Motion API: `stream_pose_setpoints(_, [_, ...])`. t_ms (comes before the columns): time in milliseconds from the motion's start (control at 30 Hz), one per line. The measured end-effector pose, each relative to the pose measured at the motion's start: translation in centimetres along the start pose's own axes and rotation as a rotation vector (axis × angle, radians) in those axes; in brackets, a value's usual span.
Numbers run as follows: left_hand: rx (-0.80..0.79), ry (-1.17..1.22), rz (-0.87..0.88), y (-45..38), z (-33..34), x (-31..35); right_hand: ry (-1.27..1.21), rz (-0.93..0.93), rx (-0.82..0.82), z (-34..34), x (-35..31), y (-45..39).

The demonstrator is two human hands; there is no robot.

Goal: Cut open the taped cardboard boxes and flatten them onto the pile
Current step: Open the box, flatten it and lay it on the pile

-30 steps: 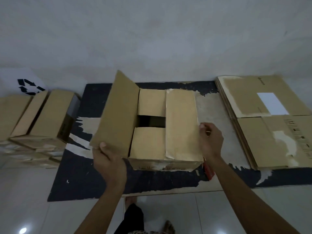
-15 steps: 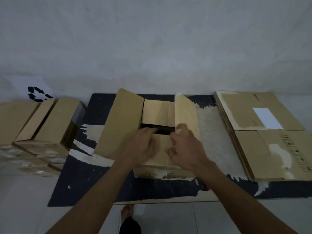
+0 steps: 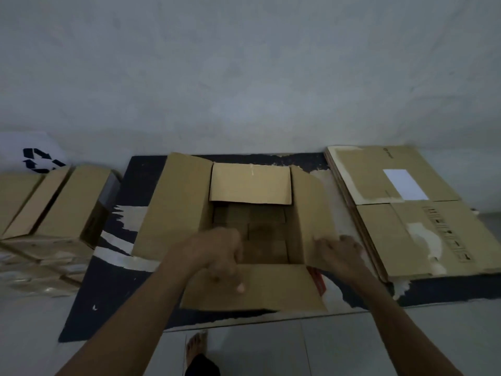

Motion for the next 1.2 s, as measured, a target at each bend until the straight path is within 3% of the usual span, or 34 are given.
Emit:
stream_pose_setpoints(133, [0.175, -0.248, -0.017, -2.5, 6.4, -0.3, -0.285, -0.011, -0.214, 2.6, -2.8, 1.0])
stream_pose_setpoints(267, [0.475, -0.33, -0.083, -2.9, 10.2, -0.7, -0.241, -0.06, -0.128, 3.6, -3.6, 1.1])
stream_pose_setpoints(367, [0.554, -0.319, -0.159, -2.1, 11.4, -0.3, -0.216, -0.082, -0.113, 4.5, -4.0, 1.1])
stream_pose_setpoints(433, [0.555, -0.312, -0.183, -2.0, 11.5, -0.2, -0.233, -0.081, -0.098, 4.9, -4.1, 1.0])
stream_pose_setpoints(533, [0.411, -0.23, -0.121, -2.1, 10.7, -0.8, -0.249, -0.065, -0.069, 4.6, -4.4, 0.6])
stream_pose_setpoints(633, [0.147, 0.327, -0.033, -2.1, 8.9, -2.0, -0.192, -0.073, -0.071, 4.4, -4.9, -0.2])
stream_pose_setpoints(700, [0.193, 0.615, -0.048, -3.0, 7.4, -2.1, -0.092, -0.127, -0.011, 4.2, -5.9, -1.2])
stream_pose_setpoints(767, [0.31, 0.612, -0.141, -5.4, 6.1, -2.7, -0.067, -0.172, 0.012, 3.9, -7.1, -2.3])
stream_pose_setpoints(933, [0.221, 0.502, -0.231, -10.8, 4.9, -5.2, -0.12, -0.187, -0.032, 4.1, -8.7, -3.6])
stream_pose_setpoints(1000, [0.437, 0.501, -0.185, -11.4, 4.1, -5.7, -0.188, -0.207, -0.002, 4.2, -8.8, -3.4])
stream_pose_setpoints(1100, [1.156, 0.484, -0.037, -11.0, 1.8, -5.2, -0.305, -0.238, -0.002, 4.1, -9.3, -3.7])
stream_pose_setpoints(1133, [1.33, 0.495, -0.002, -11.1, 0.7, -5.0, -0.34, -0.235, -0.009, 4.3, -9.3, -4.0])
stream_pose_setpoints(1200, [1.435, 0.401, 0.051, -12.1, -2.6, -4.9, -0.391, -0.206, -0.005, 4.8, -9.3, -4.6])
Point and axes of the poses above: each hand's wrist, its own y-axis away from the middle knuckle, its own z-axis out of the palm, x = y × z, the point moved 1 cm from there along -y, towards the middle knuckle, and after that the axes turned 8 degrees about x, right-handed, at the moved point
